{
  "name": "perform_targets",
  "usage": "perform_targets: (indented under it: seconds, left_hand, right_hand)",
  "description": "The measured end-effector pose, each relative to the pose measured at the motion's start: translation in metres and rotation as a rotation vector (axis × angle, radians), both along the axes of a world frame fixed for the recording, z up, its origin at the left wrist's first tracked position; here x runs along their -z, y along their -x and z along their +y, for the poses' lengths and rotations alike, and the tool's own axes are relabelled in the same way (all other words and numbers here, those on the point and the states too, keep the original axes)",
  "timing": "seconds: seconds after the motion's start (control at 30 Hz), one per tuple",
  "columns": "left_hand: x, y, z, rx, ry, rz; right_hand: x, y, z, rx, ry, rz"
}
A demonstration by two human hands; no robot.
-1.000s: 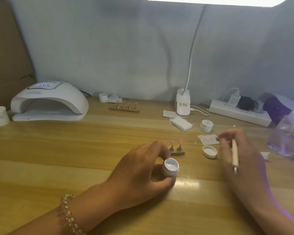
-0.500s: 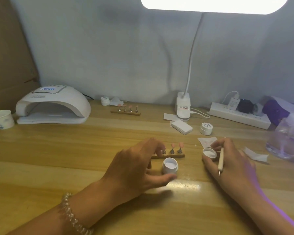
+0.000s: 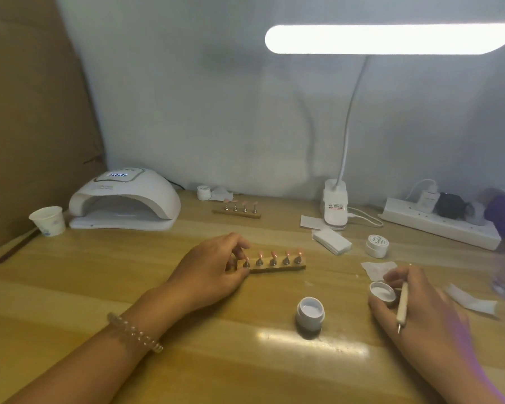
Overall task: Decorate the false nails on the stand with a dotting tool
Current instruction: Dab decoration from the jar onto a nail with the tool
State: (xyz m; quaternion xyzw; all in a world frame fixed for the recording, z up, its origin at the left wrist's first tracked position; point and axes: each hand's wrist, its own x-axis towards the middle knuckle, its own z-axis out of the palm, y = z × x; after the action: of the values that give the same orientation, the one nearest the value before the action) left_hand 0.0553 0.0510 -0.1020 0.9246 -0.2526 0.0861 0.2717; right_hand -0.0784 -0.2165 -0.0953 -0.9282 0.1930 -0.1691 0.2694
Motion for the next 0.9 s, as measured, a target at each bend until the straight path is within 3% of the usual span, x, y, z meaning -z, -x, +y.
perform_targets:
  seconds: [0.2, 0.33, 0.4, 0.53, 0.67, 0.9]
  left_hand:
    - [-0.006, -0.043, 0.050, -0.302, -0.102, 0.019]
    - [-0.009, -0.073, 0.050, -0.325, -0.113, 0.033]
    - [-0.015, -0.090, 0.048, -0.313, -0.096, 0.128]
    - [-0.033, -0.117, 0.045, -0.266, 0.250, 0.513]
    - [-0.036, -0.135, 0.047, -0.215, 0.419, 0.678]
    - [-0.020, -0.135, 0.059, -0.109, 0.374, 0.552]
  right_hand:
    - [-0.002, -0.005, 0.001, -0.021, 0.008, 0.034]
    - [-0.003, -0.005, 0.002, -0.031, -0.003, 0.041]
    - [-0.004, -0.005, 0.002, -0.031, -0.014, 0.040]
    - [-0.005, -0.009, 0.003, -0.014, -0.028, 0.055]
    - [-0.003, -0.012, 0.003, 0.024, -0.092, 0.040]
    - [0.001, -0.018, 0.001, 0.044, -0.117, 0.005]
